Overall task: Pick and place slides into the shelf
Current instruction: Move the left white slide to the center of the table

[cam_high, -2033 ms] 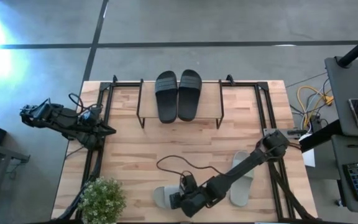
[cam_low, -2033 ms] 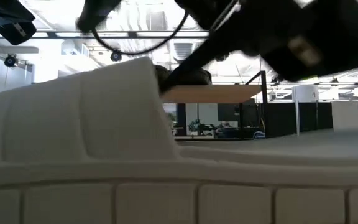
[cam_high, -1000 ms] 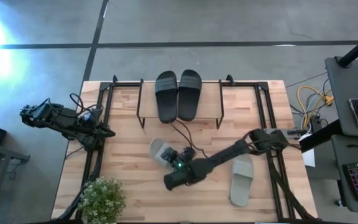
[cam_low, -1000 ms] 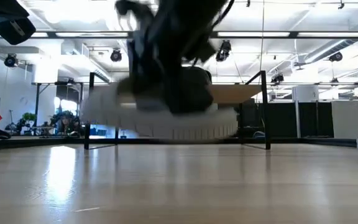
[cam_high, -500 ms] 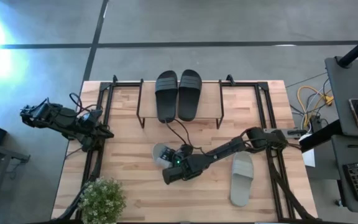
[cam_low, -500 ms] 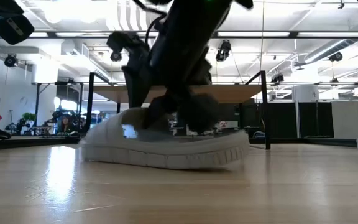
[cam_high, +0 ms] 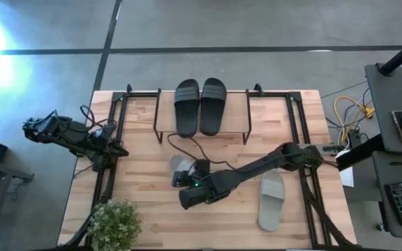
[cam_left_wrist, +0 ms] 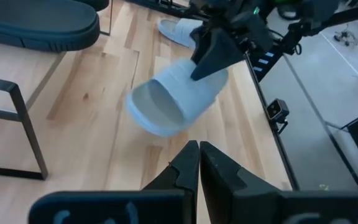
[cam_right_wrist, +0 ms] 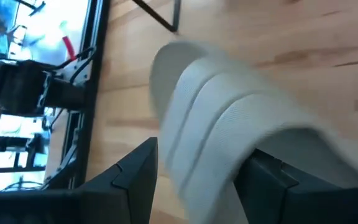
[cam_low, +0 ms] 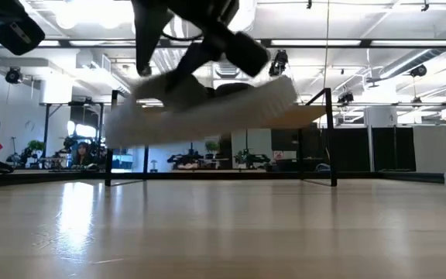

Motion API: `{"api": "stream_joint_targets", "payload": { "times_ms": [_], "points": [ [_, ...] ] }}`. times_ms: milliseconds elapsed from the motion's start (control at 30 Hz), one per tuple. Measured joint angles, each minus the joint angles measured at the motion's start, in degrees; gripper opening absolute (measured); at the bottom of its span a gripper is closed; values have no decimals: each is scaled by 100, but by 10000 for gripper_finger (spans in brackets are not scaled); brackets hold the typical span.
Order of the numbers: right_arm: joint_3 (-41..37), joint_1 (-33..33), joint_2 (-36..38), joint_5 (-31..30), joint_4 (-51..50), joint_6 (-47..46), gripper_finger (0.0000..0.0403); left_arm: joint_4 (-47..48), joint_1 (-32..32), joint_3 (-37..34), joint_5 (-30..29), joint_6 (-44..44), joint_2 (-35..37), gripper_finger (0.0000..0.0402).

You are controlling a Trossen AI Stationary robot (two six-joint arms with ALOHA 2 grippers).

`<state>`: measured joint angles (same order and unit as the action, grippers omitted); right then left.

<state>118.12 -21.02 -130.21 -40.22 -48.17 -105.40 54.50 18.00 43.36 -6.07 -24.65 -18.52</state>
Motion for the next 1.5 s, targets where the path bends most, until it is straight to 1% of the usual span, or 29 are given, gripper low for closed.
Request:
{"api": "stream_joint_targets", "payload": {
  "times_ms": [67,133,300,400,467,533,600,700,767,900,1000,1100,1200,1400,1500],
  "points": [
    [24,-2,15,102,-228,-117,182,-5,1,0,-2,0,-49,0],
    [-103,2,22,336,-407,-445,182,-7,1,-26,-2,0,-105,0],
    [-601,-7,-26,715,-361,-1103,186,-5,0,-84,2,-29,-218,0],
    [-707,-35,-25,904,-357,-1147,192,-7,2,-97,4,-39,-247,0],
    [-683,-85,-7,723,-391,-902,196,-35,0,-112,6,-39,-246,0],
    [-478,-148,25,315,-566,-676,196,-100,2,-150,70,-16,-243,0],
    [-190,-181,71,77,-1003,-629,192,-201,2,-181,240,89,-247,0],
    [197,-173,92,181,-1659,-464,174,-490,7,-268,424,152,-319,0],
    [339,-162,81,311,-1936,-236,151,-666,7,-347,525,189,-421,0],
    [547,-155,81,651,-2114,204,81,-1107,7,-560,761,279,-742,0],
    [631,-160,81,900,-2149,333,24,-1523,7,-803,912,250,-999,0],
    [731,-160,87,1163,-2374,203,14,-1818,16,-986,945,207,-1277,0],
    [873,-195,156,1353,-2854,34,10,-2134,76,-1154,965,109,-1574,0],
    [1197,-423,455,1366,-4126,-149,9,-2986,378,-1196,1001,94,-2281,0],
    [1163,-498,570,1320,-4165,174,9,-3803,578,-1183,931,96,-2747,0]
  ]
}}
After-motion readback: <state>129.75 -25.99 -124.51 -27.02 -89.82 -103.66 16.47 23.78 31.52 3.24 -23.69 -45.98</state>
